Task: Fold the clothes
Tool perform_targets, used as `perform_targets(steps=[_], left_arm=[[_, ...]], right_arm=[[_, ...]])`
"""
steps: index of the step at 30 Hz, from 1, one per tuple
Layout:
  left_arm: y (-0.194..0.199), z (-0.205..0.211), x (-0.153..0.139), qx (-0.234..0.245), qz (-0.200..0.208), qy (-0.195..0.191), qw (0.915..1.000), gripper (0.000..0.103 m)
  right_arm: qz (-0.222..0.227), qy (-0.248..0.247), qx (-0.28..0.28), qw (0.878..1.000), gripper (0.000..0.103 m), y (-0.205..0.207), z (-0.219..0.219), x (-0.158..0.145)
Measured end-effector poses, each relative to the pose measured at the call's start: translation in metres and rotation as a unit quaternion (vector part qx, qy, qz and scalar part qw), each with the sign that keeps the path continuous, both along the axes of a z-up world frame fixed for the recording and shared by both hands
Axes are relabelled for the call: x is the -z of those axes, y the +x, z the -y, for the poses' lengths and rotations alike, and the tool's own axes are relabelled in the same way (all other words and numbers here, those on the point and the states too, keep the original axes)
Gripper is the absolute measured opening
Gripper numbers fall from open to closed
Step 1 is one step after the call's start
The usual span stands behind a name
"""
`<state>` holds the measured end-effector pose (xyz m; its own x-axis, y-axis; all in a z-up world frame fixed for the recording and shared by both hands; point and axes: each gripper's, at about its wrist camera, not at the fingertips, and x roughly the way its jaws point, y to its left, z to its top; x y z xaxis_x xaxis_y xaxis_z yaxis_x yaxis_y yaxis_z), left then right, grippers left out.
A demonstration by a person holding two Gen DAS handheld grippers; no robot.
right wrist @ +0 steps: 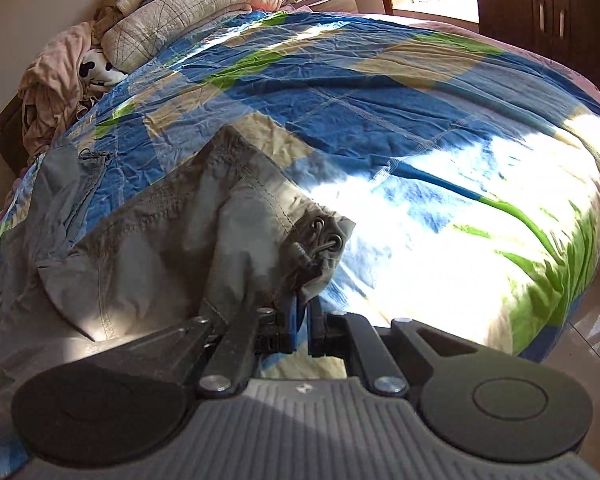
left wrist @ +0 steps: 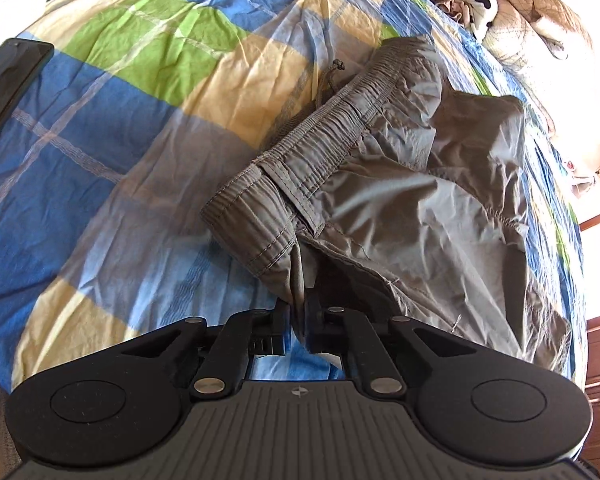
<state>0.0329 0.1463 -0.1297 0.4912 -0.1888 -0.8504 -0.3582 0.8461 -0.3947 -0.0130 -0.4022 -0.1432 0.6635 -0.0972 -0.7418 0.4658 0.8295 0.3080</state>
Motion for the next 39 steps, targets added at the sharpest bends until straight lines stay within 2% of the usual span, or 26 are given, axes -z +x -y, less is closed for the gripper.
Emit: perform_targets(steps=[3, 5, 6, 8, 9, 11, 12, 17, 23, 30, 36, 39], left_arm=[[-0.005, -0.001, 0.004, 0.001, 0.001, 0.003, 1.0000, 0.019], [-0.007, -0.005, 0.000, 0.002, 0.010, 0.007, 0.9999, 0.038], [-0.008, -0.007, -0.004, 0.003, 0.014, 0.013, 0.9998, 0.042], [-0.009, -0.011, -0.012, 0.006, 0.023, 0.027, 0.9994, 0.047], [-0.009, -0.013, -0.015, 0.006, 0.026, 0.026, 0.9993, 0.049], [-0.009, -0.019, -0.022, 0.000, 0.029, 0.029, 0.9992, 0.062], [-0.008, -0.022, -0.025, -0.004, 0.030, 0.034, 0.9990, 0.064], [0.002, -0.036, -0.032, -0.023, 0.030, 0.049, 0.9981, 0.068], [0.035, -0.038, -0.033, -0.012, 0.028, 0.072, 0.9969, 0.069], [0.100, -0.014, -0.031, 0.037, 0.036, 0.078, 0.9956, 0.072], [0.148, 0.003, -0.011, 0.048, 0.021, 0.077, 0.9957, 0.071], [0.161, 0.006, 0.000, 0.054, 0.012, 0.081, 0.9952, 0.069]], right_arm=[[-0.020, 0.000, -0.009, 1.000, 0.005, 0.003, 0.001, 0.008], [-0.024, -0.002, -0.014, 1.000, 0.019, 0.003, 0.002, 0.007], [-0.025, -0.006, -0.016, 1.000, 0.023, 0.002, 0.003, 0.004], [-0.025, -0.013, -0.015, 1.000, 0.041, 0.001, 0.008, -0.001], [-0.020, -0.014, -0.010, 1.000, 0.043, -0.001, 0.013, -0.004], [-0.010, -0.013, -0.006, 1.000, 0.045, -0.004, 0.020, -0.010], [-0.004, -0.013, -0.003, 1.000, 0.045, -0.005, 0.024, -0.013], [0.010, -0.038, 0.005, 0.999, 0.053, 0.001, 0.039, -0.025], [0.026, -0.034, -0.027, 0.999, 0.055, 0.036, 0.042, -0.029], [0.033, -0.032, -0.094, 0.995, 0.056, 0.109, 0.029, -0.023], [0.014, -0.051, -0.143, 0.988, 0.057, 0.179, 0.026, -0.006], [0.007, -0.057, -0.155, 0.986, 0.057, 0.199, 0.028, 0.002]])
